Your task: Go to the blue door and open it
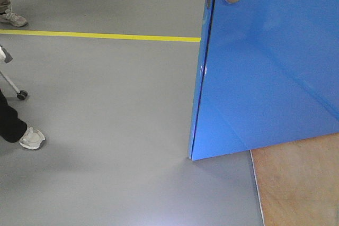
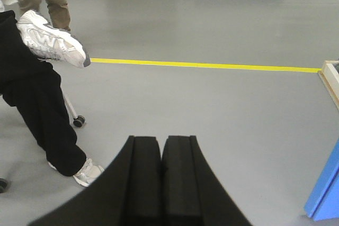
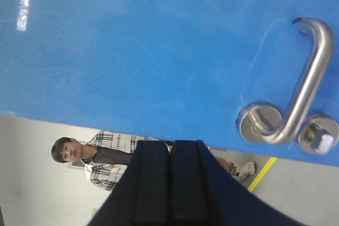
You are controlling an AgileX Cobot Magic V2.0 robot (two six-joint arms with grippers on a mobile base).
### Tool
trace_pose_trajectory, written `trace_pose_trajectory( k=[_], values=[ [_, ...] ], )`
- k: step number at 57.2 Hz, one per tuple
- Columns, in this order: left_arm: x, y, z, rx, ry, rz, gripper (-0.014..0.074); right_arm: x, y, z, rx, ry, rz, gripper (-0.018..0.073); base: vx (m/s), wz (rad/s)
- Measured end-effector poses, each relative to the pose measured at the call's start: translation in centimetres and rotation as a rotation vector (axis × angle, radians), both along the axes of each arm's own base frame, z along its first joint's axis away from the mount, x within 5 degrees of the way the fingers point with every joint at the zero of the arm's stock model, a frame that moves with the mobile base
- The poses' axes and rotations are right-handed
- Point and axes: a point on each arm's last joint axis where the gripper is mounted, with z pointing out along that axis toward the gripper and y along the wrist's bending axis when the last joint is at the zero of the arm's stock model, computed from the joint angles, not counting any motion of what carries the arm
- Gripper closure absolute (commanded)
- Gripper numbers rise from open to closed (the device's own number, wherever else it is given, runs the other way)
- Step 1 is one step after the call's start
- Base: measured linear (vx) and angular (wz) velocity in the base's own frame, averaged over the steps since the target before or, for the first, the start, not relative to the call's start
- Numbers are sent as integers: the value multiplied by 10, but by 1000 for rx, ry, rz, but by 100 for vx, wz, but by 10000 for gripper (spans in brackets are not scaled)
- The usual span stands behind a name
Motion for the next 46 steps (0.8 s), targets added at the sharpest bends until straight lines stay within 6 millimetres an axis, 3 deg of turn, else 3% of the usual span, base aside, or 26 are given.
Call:
trace_pose_trajectory(
  k=[46],
  values=[
    [0, 0, 0, 0, 0, 0, 524, 0, 0, 0, -1, 0, 0, 551, 18, 2]
  ],
)
